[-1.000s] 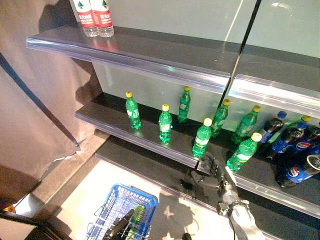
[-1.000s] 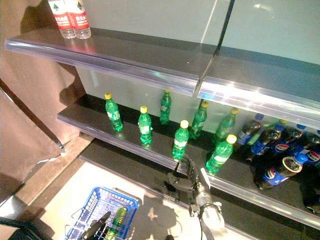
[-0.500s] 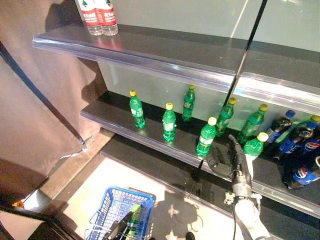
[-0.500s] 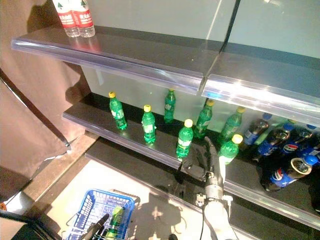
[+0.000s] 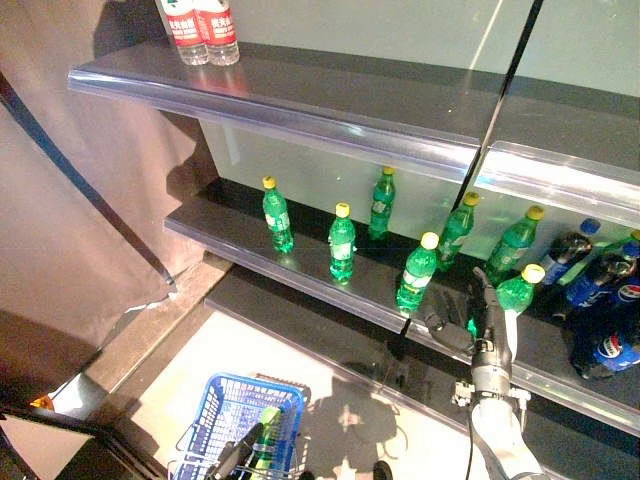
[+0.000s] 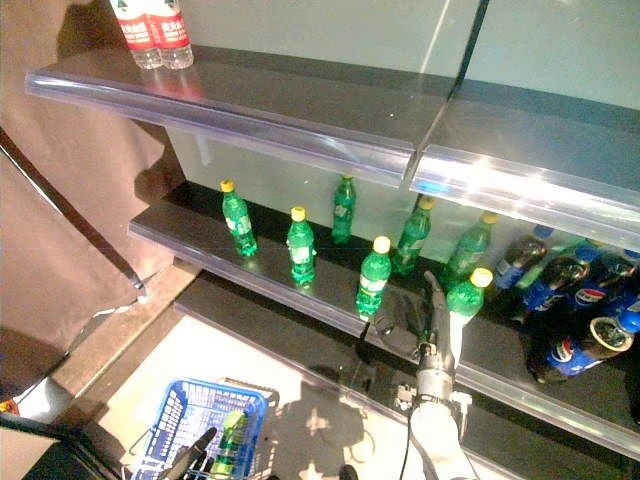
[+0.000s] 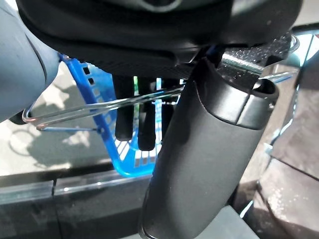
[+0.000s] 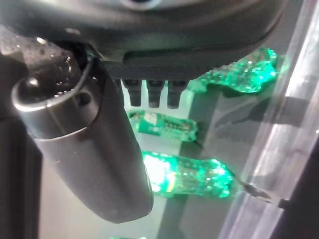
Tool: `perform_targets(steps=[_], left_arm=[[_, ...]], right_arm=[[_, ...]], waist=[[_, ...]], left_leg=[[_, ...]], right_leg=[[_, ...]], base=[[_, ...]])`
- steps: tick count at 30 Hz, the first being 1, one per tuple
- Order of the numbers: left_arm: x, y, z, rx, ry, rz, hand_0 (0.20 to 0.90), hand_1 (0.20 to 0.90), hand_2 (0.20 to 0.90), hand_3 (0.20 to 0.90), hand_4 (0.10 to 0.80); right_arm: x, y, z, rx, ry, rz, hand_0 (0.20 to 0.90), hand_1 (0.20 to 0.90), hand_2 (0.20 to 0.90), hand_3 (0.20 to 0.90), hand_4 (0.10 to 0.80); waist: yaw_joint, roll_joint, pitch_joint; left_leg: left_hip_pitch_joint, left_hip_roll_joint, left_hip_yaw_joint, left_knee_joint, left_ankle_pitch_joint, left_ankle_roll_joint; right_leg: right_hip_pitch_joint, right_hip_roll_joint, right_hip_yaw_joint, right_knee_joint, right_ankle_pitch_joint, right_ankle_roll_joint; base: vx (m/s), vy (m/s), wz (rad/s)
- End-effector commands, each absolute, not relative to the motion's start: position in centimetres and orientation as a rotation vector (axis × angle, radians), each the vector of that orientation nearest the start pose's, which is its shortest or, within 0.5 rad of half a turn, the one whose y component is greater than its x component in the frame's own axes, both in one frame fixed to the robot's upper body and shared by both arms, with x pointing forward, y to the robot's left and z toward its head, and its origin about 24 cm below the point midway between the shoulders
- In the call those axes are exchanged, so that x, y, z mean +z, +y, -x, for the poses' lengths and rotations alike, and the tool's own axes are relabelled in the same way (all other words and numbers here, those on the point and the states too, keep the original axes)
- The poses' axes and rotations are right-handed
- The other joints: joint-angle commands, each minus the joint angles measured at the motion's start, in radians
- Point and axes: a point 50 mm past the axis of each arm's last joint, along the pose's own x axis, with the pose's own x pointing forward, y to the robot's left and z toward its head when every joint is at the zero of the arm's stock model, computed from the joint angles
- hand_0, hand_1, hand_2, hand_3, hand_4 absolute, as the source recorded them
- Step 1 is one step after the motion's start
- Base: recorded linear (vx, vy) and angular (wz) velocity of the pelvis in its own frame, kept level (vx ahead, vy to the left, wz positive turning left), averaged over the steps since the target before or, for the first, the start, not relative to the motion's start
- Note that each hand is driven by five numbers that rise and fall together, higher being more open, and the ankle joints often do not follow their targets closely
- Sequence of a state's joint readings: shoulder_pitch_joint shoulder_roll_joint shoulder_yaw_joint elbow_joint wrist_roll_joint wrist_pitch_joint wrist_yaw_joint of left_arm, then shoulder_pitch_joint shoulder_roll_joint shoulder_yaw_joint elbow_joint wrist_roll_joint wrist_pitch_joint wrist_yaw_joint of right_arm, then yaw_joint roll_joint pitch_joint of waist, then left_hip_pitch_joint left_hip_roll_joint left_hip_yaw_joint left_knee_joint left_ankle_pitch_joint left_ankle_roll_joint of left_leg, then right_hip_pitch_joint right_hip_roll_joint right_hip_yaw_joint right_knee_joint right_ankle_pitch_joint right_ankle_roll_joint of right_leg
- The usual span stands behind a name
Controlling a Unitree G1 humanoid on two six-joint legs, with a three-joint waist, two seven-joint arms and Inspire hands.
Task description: Pick up the drink and place into the basket.
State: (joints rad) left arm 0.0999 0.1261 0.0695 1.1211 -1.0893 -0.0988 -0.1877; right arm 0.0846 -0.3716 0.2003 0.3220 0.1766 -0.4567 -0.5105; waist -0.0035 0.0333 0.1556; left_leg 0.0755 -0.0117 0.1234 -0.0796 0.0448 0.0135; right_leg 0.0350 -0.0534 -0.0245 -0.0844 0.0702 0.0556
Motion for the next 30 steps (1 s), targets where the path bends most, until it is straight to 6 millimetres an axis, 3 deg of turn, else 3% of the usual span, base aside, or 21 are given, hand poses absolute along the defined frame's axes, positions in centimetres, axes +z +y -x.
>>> perform_targets(steps=[1,5,13,30], left_arm=[[-14.3,22.4,-12.0,0.518,0.641,0.891,0.3,0.3,0.3,0.2,0.1],[-13.0,22.2,-15.2,0.459,0.553,0.908,0.3,0.3,0.3,0.2,0.1],[-11.2,22.0,-19.0,0.399,0.448,0.936,0.3,0.3,0.3,0.2,0.1],[-9.3,21.8,-21.8,0.325,0.342,0.971,0.3,0.3,0.3,0.2,0.1]], right_arm=[[8.7,-22.2,-25.4,-0.371,-0.524,0.128,0.9,0.9,0.9,0.9,0.8],[11.1,-21.7,-26.7,-0.376,-0.634,0.108,0.9,0.9,0.9,0.9,0.8],[15.6,-20.6,-28.5,-0.371,-0.806,0.076,0.9,0.9,0.9,0.9,0.8],[20.9,-20.2,-28.9,-0.377,-0.997,0.074,0.9,0.9,0.9,0.9,0.8]], waist=[[0.02,-0.035,0.068],[0.023,-0.037,0.144],[0.022,-0.037,0.234],[0.024,-0.033,0.318]], left_leg=[[-0.104,-0.085,-0.094,0.191,-0.17,0.043],[-0.182,-0.089,-0.113,0.216,-0.158,0.047],[-0.309,-0.084,-0.126,0.252,-0.133,0.043],[-0.45,-0.092,-0.128,0.329,-0.12,0.037]], right_leg=[[-0.09,0.032,0.001,0.127,-0.085,-0.003],[-0.156,0.045,0.015,0.14,-0.072,-0.009],[-0.28,0.055,0.02,0.177,-0.059,-0.017],[-0.401,0.05,-0.009,0.231,-0.052,-0.024]], base=[[-0.188,-0.036,0.03],[-0.184,-0.036,-0.01],[-0.125,-0.006,-0.03],[-0.059,0.011,0.0]])
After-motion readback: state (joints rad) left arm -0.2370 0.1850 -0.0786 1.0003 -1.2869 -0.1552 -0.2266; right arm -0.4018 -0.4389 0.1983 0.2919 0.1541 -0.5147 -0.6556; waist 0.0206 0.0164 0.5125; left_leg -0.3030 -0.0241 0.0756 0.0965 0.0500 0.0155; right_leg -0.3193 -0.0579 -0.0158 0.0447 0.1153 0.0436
